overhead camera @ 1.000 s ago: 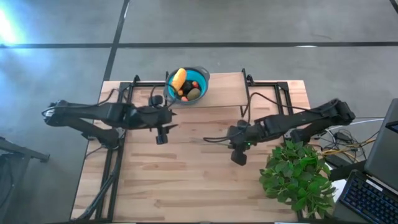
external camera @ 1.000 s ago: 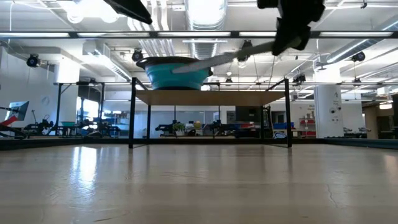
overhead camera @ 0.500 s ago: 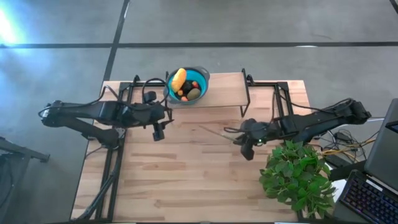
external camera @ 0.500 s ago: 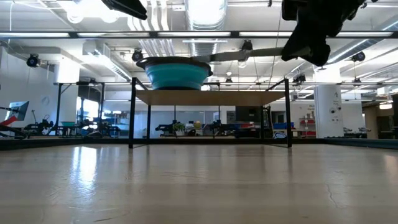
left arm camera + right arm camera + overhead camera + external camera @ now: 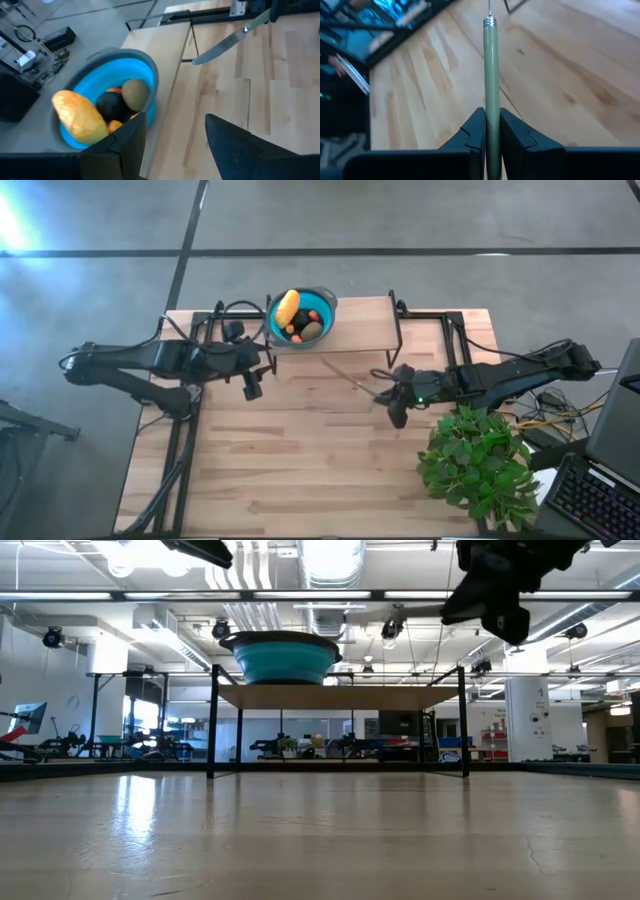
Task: Pick & Place Fruit
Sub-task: Put the green table knife on the shelf
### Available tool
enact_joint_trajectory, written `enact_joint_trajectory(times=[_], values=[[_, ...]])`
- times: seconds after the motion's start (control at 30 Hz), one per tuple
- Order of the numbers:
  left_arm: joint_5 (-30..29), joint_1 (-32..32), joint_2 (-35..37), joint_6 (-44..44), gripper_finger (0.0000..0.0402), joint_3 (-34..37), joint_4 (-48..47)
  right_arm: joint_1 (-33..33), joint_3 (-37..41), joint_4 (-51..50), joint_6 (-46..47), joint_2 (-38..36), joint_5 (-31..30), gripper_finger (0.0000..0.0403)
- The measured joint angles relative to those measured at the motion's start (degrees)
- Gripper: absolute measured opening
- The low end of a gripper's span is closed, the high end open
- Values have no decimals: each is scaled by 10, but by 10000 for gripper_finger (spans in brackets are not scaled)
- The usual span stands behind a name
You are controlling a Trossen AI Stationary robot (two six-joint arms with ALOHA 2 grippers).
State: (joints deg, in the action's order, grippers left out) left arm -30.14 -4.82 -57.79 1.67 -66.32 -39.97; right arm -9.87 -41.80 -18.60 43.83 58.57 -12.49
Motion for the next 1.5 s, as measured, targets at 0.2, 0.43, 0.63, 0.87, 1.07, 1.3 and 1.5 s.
enact_joint_trajectory(times=[0.2, 0.43, 0.63, 0.87, 1.07, 1.3, 1.5], values=[[0, 25, 35, 27, 207, 0, 0, 18, 0, 46, 22, 1, -40, 29], [7, 59, 67, 49, 207, 0, 0, 48, 1, 60, 92, 1, -113, 29], [7, 63, 75, 64, 207, 0, -1, 75, 2, 86, 150, 1, -176, 29], [7, 63, 74, 62, 207, 0, -1, 104, 2, 93, 237, 4, -245, 29], [7, 66, 74, 59, 207, 0, -1, 125, 2, 126, 326, 42, -255, 29], [7, 78, 74, 59, 206, 0, -9, 128, -18, 135, 420, 120, -267, 29], [7, 78, 74, 68, 206, 0, -13, 131, -72, 134, 432, 185, -267, 29]])
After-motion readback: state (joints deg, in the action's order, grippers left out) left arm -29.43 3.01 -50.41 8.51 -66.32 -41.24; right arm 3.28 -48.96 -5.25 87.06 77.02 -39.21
